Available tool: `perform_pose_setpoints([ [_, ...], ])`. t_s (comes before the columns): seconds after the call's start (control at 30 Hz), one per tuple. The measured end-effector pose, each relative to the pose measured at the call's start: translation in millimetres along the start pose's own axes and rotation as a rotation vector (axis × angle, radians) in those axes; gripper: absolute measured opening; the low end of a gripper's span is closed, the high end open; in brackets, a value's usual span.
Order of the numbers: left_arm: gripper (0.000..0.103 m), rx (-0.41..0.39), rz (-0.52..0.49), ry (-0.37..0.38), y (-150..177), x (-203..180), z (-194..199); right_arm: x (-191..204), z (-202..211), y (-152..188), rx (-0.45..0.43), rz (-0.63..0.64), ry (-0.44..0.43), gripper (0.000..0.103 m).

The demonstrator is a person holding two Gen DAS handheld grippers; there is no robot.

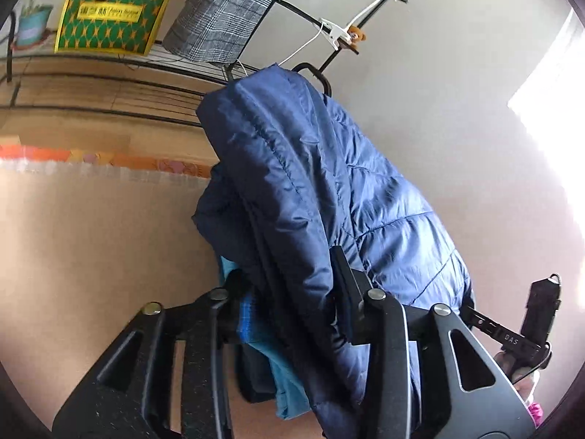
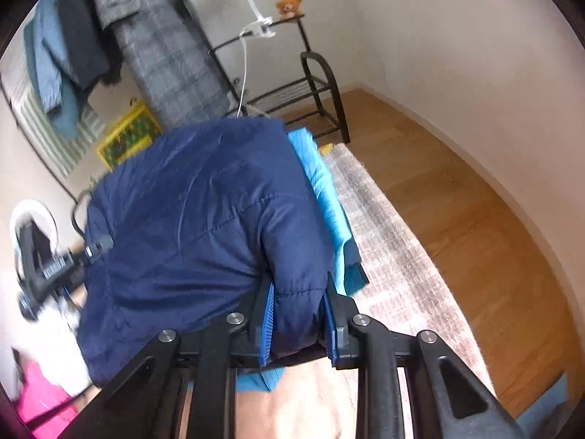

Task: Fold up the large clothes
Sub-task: 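Lower the jacket onto the shirt pile and open both tools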

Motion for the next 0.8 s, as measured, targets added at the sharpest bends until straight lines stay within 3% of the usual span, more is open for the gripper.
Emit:
perform_pose_setpoints([
  [0.07,0.039,-0.005,0.0,-0.016,0,-1,11,1,11,4,-0.034,0.01,0.05,0.039],
  [0.33,0.039,-0.058,-0.119,-0.055,7,-37,96,17,82,17,-0.178,-0.009,0.021,0.048],
  [0.57,0.039,-0.154,-0.231,-0.037,18,-84,219,55,186,26,-0.316,0.034,0.037,0.052],
  [0.8,0.039,-0.258,-0.348,-0.035,53,-122,366,101,309,60,-0.452,0.103,0.045,0.062],
])
Point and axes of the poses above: each gripper's, at about its wrist camera, not at the fingertips, and z roughly against the way its jaws point, x to its left, y to its underside, the point moved 2 cm from there along -z, roughly the way its jaws point, and after that the axes turned 3 degrees about x, right-handed, at the moved point
